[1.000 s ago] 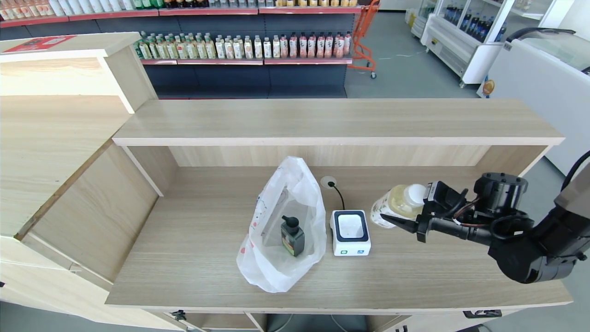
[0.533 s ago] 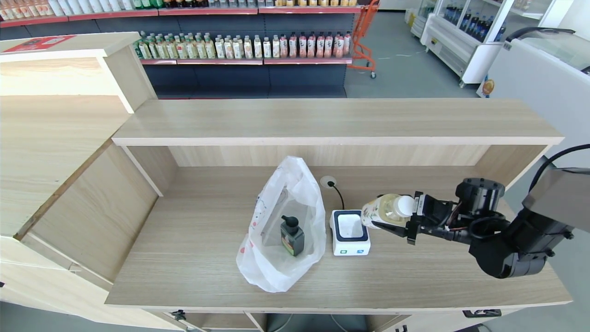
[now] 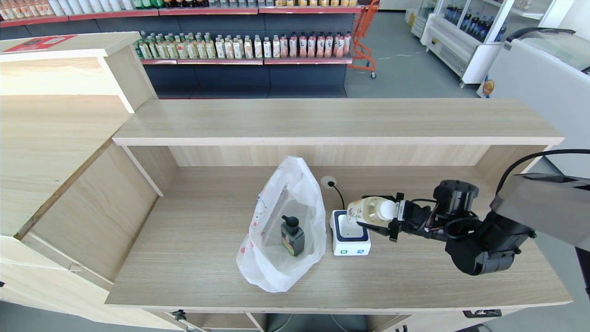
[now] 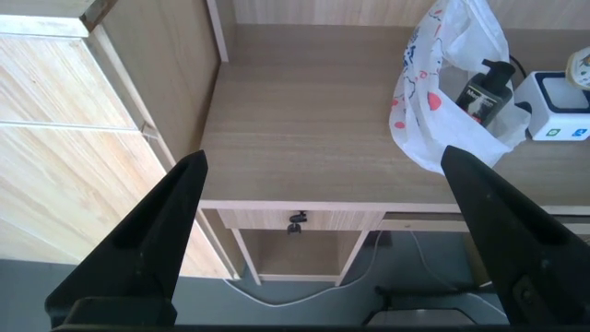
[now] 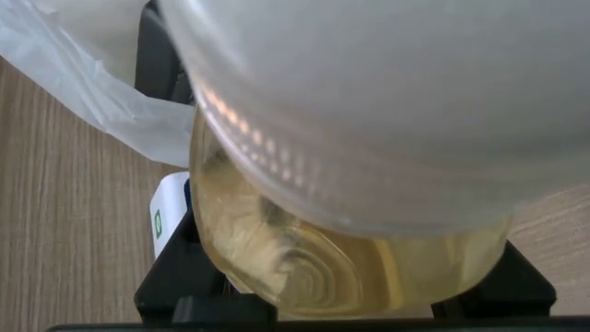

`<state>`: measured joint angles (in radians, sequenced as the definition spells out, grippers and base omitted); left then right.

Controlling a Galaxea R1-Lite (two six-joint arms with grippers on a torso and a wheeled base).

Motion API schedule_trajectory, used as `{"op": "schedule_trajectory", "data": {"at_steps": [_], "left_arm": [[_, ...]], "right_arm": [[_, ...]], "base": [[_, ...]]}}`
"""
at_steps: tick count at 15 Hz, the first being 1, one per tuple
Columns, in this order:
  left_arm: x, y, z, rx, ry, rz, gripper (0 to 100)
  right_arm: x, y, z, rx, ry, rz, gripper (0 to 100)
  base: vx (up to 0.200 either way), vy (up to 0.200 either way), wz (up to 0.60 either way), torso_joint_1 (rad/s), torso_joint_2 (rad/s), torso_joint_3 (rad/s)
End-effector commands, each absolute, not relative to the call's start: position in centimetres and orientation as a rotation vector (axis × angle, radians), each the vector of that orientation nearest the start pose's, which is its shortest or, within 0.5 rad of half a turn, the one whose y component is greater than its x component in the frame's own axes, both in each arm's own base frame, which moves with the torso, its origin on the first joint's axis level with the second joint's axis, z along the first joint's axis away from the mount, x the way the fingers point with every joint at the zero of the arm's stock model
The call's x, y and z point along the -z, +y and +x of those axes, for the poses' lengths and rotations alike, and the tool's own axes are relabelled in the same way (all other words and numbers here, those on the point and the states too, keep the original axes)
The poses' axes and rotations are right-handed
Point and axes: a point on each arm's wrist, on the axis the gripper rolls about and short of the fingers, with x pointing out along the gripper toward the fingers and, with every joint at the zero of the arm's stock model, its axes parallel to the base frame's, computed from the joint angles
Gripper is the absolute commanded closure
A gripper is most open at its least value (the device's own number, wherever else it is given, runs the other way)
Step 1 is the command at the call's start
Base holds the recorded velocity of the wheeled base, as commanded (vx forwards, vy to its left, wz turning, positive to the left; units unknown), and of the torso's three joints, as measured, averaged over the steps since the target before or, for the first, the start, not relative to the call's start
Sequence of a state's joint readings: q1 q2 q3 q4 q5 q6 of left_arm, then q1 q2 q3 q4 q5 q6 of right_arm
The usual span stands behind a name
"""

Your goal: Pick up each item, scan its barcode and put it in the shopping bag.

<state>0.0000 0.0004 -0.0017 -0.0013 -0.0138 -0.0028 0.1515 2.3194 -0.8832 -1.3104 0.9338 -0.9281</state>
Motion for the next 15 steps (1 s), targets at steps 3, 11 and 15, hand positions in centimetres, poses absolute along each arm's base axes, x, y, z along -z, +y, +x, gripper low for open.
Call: {"op": "schedule_trajectory", "data": {"at_steps": [3, 11, 15], "left_arm": [[-7.6, 0.0, -2.3, 0.014, -0.003, -0.003, 0], [-7.6, 0.0, -2.3, 0.014, -0.003, -0.003, 0], [-7.6, 0.0, -2.3, 0.014, -0.003, -0.003, 0]], "right_arm": [[-3.7, 8.1, 39.8, -1.053, -0.409, -0.807, 100], [-2.8, 9.2, 40.7, -1.068, -0.436, -0.814, 100], [-2.6, 9.3, 40.7, -1.064, -0.448, -0.818, 100]], "base": [[0.000, 0.000, 0.00, 0.000, 0.00, 0.000], [0.000, 0.000, 0.00, 0.000, 0.00, 0.000], [0.000, 0.000, 0.00, 0.000, 0.00, 0.000]]}}
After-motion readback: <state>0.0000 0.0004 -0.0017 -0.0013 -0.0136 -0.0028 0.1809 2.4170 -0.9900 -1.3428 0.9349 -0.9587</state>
